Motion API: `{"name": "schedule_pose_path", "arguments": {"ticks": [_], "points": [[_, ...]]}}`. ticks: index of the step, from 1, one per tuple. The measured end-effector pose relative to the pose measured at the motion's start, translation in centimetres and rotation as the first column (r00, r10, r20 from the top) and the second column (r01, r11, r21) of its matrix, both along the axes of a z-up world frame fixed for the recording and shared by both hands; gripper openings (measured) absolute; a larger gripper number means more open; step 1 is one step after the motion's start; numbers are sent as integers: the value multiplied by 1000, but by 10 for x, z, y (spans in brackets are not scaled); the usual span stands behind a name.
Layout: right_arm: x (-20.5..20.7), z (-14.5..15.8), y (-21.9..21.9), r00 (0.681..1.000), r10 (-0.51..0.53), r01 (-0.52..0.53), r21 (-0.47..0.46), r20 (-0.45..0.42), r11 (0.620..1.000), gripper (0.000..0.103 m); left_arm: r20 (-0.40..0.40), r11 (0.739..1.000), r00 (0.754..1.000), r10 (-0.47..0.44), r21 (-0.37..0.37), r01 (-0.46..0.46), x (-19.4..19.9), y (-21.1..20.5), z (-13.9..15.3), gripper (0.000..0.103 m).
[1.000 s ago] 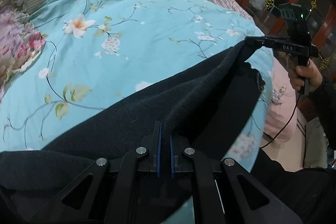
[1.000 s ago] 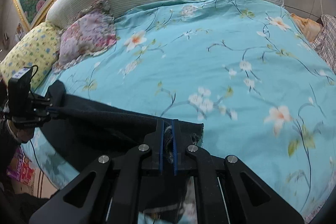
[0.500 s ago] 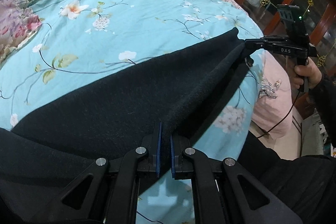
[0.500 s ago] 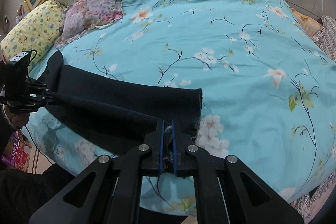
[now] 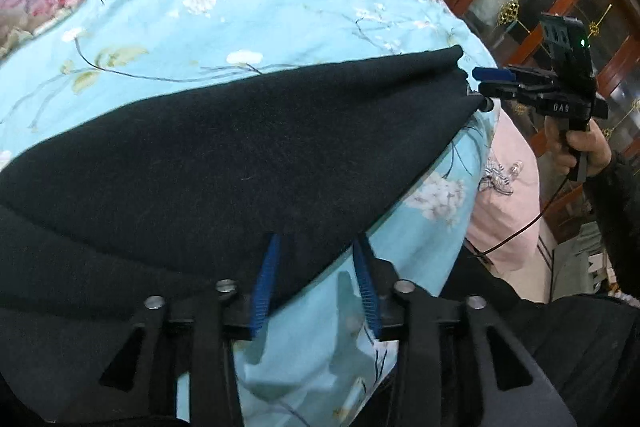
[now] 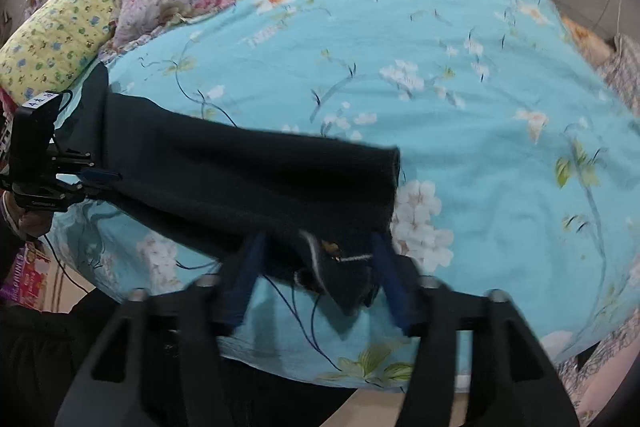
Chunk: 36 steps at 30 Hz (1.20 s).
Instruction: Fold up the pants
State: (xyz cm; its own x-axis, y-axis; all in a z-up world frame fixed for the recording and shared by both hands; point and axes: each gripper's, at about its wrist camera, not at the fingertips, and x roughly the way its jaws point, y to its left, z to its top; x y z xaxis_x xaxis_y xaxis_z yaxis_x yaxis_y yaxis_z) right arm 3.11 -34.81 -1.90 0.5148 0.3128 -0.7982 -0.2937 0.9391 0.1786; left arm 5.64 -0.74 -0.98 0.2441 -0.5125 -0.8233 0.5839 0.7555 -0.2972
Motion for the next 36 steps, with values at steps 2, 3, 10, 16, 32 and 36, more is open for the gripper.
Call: {"name": "schedule_pose_path", "arguments": {"ticks": [2, 3, 10, 16, 32, 36], "points": [[-2, 10, 2, 1000, 2, -2, 13, 27, 1000, 60, 11, 1000, 1000, 14, 8, -15, -6, 8, 4, 41], [-3, 14, 4, 999, -1, 0, 24, 41, 1000, 60, 15, 1000, 1000, 25, 4, -25, -8, 14, 7, 41], [5, 32, 42, 995, 57, -66, 101, 86, 993, 60, 64, 987, 985, 159, 3, -160, -12, 67, 31, 49], [20, 35, 105, 982, 166, -180, 178, 88, 967, 60, 72, 951, 948, 309, -18, -308, -4, 131, 47, 49], [52, 22, 270, 907, 421, -405, 296, 10, 865, 60, 105, 849, 845, 524, 20, -529, 71, 289, 74, 66], [59, 19, 292, 895, 445, -423, 291, -13, 858, 60, 92, 847, 847, 524, 47, -529, 110, 312, 72, 75]]}}
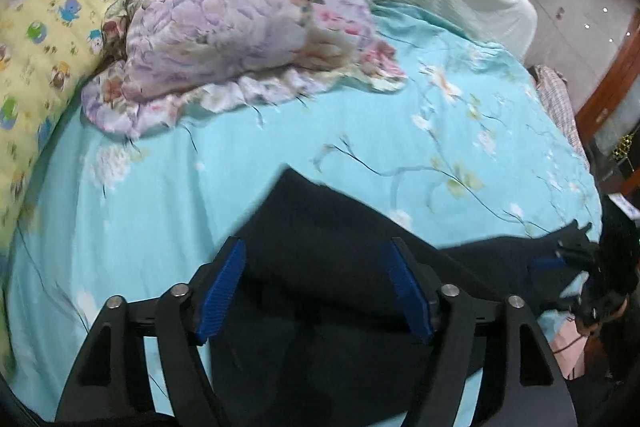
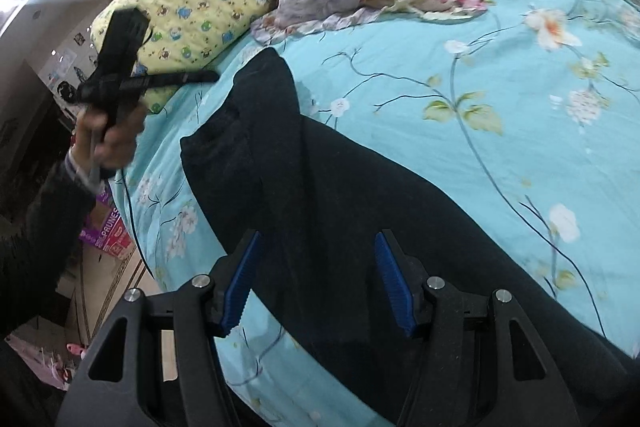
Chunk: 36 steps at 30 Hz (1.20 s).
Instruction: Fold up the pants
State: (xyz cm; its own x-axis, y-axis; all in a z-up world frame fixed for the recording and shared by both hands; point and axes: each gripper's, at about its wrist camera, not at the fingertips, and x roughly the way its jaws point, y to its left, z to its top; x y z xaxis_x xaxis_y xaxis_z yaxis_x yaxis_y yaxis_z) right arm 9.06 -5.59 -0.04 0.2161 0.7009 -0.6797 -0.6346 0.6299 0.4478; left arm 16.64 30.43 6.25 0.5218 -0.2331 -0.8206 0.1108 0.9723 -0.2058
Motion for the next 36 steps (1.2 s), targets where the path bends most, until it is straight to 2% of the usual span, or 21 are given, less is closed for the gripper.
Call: {"name": "schedule_pose_path", "arguments": {"ticks": [6, 10, 11, 13, 15, 16, 17, 18, 20, 26, 30, 36], "points": [[9, -5, 23, 998, 45, -45, -1, -36, 999, 60, -137, 994, 985, -101, -46, 95, 61, 16, -30, 77], [12, -9, 37, 996, 72, -72, -2, -57, 997, 60, -222, 991, 969, -109, -97, 90, 85, 24, -56, 76], [13, -10, 39, 995, 76, -76, -2, -60, 997, 60, -221, 990, 969, -114, -107, 92, 85, 24, -58, 72], [14, -11, 45, 994, 85, -85, -4, -66, 996, 60, -199, 987, 970, -136, -115, 115, 82, 22, -57, 53], [16, -13, 53, 992, 100, -101, -10, -72, 995, 59, -173, 985, 973, -153, -105, 137, 78, 15, -53, 28], [16, -15, 56, 991, 107, -108, -11, -74, 994, 49, -154, 985, 975, -161, -89, 149, 74, 10, -50, 25], [16, -16, 61, 990, 118, -120, -16, -78, 993, 30, -132, 986, 978, -163, -65, 156, 70, 7, -46, 22], [16, -18, 65, 989, 123, -125, -30, -77, 992, 23, -106, 985, 980, -169, -43, 165, 64, 3, -41, 16], [16, -19, 71, 990, 131, -134, -47, -58, 990, 9, -75, 985, 982, -173, -41, 171, 55, 1, -32, 10], [5, -5, 71, 991, 130, -129, -52, 25, 990, 7, 12, 987, 988, -157, -32, 157, 18, 1, -6, 6], [-5, 3, 66, 988, 141, -139, -37, 58, 990, 7, 73, 991, 991, -114, -56, 118, -16, 6, 4, 6], [-26, 6, 72, 975, 199, -196, -38, 100, 980, 7, 126, 995, 992, -28, -96, 40, -70, 17, 1, 6]]}}
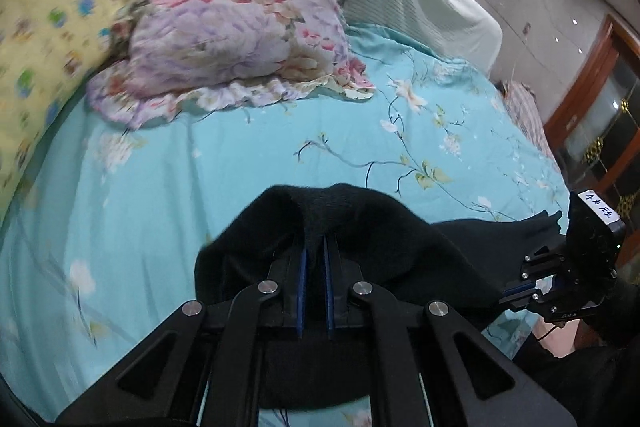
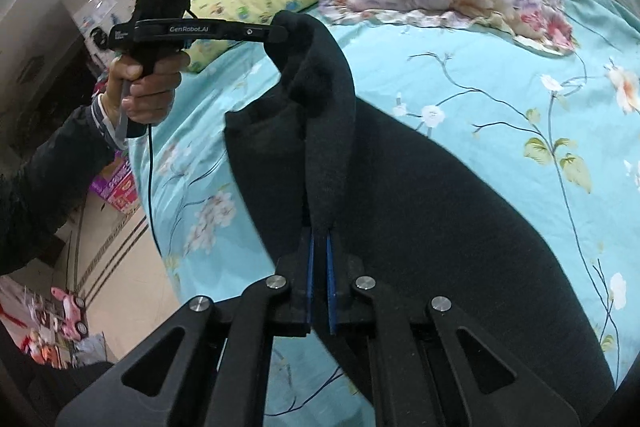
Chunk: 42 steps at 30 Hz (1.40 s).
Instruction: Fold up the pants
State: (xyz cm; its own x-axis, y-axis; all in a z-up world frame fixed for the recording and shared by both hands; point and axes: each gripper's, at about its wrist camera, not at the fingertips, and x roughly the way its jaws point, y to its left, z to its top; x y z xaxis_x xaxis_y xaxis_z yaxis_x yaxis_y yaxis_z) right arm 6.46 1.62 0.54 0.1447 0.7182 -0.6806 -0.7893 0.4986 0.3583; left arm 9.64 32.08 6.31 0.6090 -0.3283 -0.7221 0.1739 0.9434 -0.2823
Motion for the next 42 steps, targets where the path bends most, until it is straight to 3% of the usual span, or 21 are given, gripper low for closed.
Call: {"name": "schedule_pose_path", "arguments": {"ticks": [10, 16, 28, 31, 33, 35, 37, 39, 41, 42], "points": [[-29, -10, 13, 992, 55, -44, -103, 111, 994, 6, -15, 986, 992, 124, -110, -125, -53, 22, -31, 6], [-40, -15, 21, 982, 83, -55, -164, 169, 985, 6, -22, 969, 984, 180, -168, -181, -62, 31, -45, 6], [-48, -17, 20, 981, 94, -64, -172, 170, 983, 11, -95, 920, 947, 307, -225, -321, -87, 51, -68, 8], [-49, -16, 18, 983, 95, -70, -157, 158, 985, 11, -100, 897, 931, 352, -249, -366, -102, 54, -66, 22], [-49, -15, 15, 984, 84, -62, -146, 155, 987, 11, -98, 883, 921, 378, -260, -390, -112, 54, -63, 48], [-47, -13, 12, 987, 72, -53, -131, 143, 990, 12, -94, 872, 912, 399, -269, -409, -120, 52, -59, 63], [-44, -12, 7, 991, 54, -40, -108, 126, 993, 13, -90, 860, 903, 420, -277, -428, -127, 48, -55, 63], [-38, -9, 0, 995, 30, -23, -76, 96, 997, 23, -101, 845, 893, 439, -290, -449, -130, 44, -52, 69], [-33, -7, -5, 997, 6, -1, -54, 80, 999, 48, -109, 837, 884, 456, -285, -467, -131, 38, -50, 71], [-31, -5, -8, 997, -10, 14, -40, 81, 999, 50, -114, 837, 878, 465, -267, -478, -130, 33, -48, 75]]}}
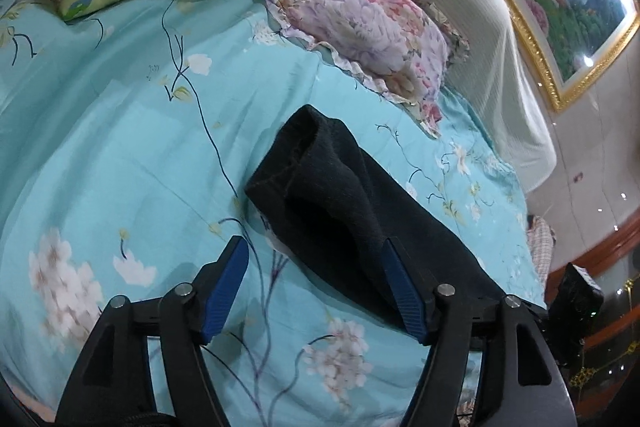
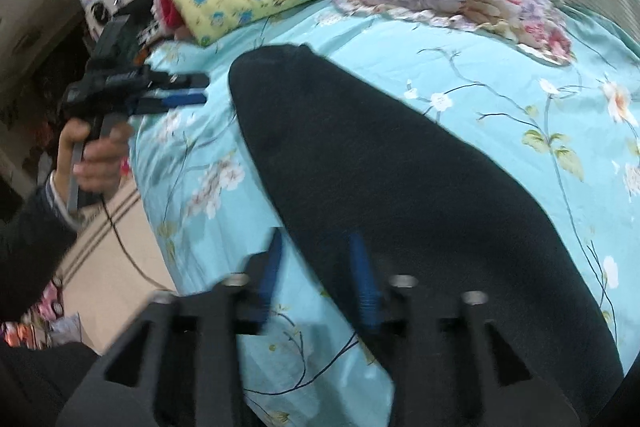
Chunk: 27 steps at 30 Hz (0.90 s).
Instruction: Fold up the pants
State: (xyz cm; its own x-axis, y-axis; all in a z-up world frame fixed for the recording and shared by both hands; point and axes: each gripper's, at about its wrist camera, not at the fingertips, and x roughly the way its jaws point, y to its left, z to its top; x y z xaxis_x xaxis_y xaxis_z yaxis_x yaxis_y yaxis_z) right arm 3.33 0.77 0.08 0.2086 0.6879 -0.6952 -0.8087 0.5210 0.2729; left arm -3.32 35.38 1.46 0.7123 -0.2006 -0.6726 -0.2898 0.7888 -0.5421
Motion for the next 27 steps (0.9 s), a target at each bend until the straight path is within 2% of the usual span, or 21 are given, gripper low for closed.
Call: {"name": "schedule_pose_path", "arguments": {"ticks": [7, 13, 17, 20, 23, 27], "points": [[21, 7, -16, 995, -98, 99, 40, -36, 994, 51, -51, 997, 999, 1, 83, 3, 17, -30, 6, 80], [61, 12, -36, 969, -225, 233, 76, -102, 969, 51, -137, 984, 989, 64, 173, -39, 35, -32, -5, 80], [103, 14, -49, 939, -297, 319, 113, -176, 941, 51, -140, 990, 988, 69, 136, -50, 39, -23, -14, 80], [132, 7, -44, 929, -312, 333, 80, -198, 940, 51, -144, 992, 987, 78, 114, -62, 41, -16, -21, 80], [153, -7, -23, 935, -295, 304, 19, -200, 952, 51, -142, 994, 987, 74, 94, -61, 44, -14, -25, 80], [152, -26, 6, 959, -222, 212, -74, -178, 974, 50, -151, 995, 986, 64, 81, -52, 48, -14, -33, 76]]}}
